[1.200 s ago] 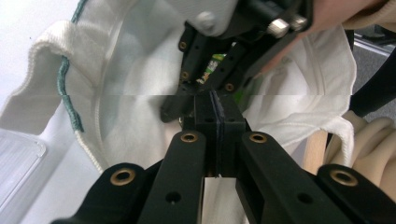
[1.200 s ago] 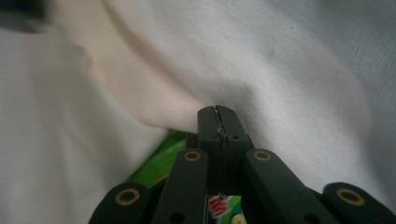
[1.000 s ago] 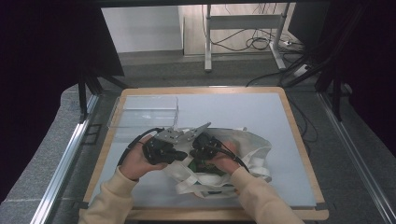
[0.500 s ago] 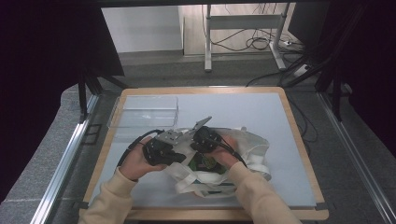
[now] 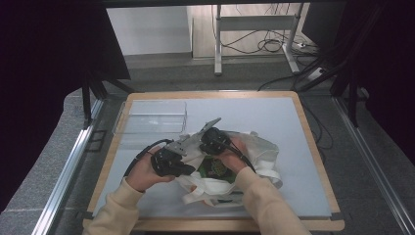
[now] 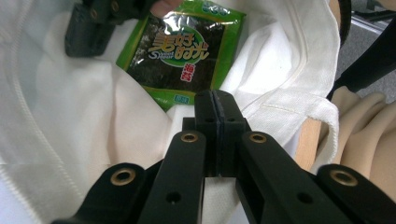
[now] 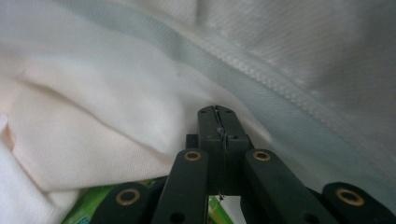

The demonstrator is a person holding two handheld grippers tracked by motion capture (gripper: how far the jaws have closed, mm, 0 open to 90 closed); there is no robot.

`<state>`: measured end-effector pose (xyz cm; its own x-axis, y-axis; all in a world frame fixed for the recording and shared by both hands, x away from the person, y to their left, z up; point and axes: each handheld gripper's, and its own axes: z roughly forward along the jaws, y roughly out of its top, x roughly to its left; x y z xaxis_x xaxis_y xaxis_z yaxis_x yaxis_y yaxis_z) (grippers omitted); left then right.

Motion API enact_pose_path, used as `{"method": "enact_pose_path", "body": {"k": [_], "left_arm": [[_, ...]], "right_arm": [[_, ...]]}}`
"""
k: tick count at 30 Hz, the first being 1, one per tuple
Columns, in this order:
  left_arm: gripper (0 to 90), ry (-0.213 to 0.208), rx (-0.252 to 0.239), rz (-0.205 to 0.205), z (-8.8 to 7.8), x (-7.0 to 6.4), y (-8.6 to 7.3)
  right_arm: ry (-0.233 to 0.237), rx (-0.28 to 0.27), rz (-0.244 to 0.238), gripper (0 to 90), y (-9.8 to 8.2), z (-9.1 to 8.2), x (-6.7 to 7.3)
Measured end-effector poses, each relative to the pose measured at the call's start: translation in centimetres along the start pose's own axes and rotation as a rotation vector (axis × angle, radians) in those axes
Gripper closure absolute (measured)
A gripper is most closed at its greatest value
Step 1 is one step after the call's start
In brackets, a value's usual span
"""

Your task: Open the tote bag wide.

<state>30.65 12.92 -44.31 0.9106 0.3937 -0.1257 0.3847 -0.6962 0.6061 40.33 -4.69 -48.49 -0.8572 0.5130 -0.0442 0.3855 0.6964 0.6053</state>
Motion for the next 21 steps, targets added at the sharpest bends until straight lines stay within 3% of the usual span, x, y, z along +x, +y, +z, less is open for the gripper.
{"method": "enact_pose_path", "body": {"k": [1,4,11,17,21], "left_arm": [[90.0,0.000,0.001,-0.003,0.1,0.0,0.0],[90.0,0.002,-0.001,-0.004,0.1,0.0,-0.1],[90.0,0.012,0.015,0.001,0.2,0.0,-0.1],[90.0,-0.002,0.009,-0.013,0.4,-0.1,-0.2],[90.0,-0.013,0.013,-0.017,0.5,-0.1,-0.4]], "right_arm": [[0.002,0.001,0.018,88.9,0.0,0.0,0.0],[0.002,0.003,0.008,88.8,-0.1,-0.4,0.3],[0.048,0.038,-0.039,88.8,-1.1,-2.7,0.7],[0.048,0.113,-0.071,88.8,-2.1,-1.7,1.0],[0.003,0.104,-0.068,88.8,-2.0,-1.2,0.7]]}}
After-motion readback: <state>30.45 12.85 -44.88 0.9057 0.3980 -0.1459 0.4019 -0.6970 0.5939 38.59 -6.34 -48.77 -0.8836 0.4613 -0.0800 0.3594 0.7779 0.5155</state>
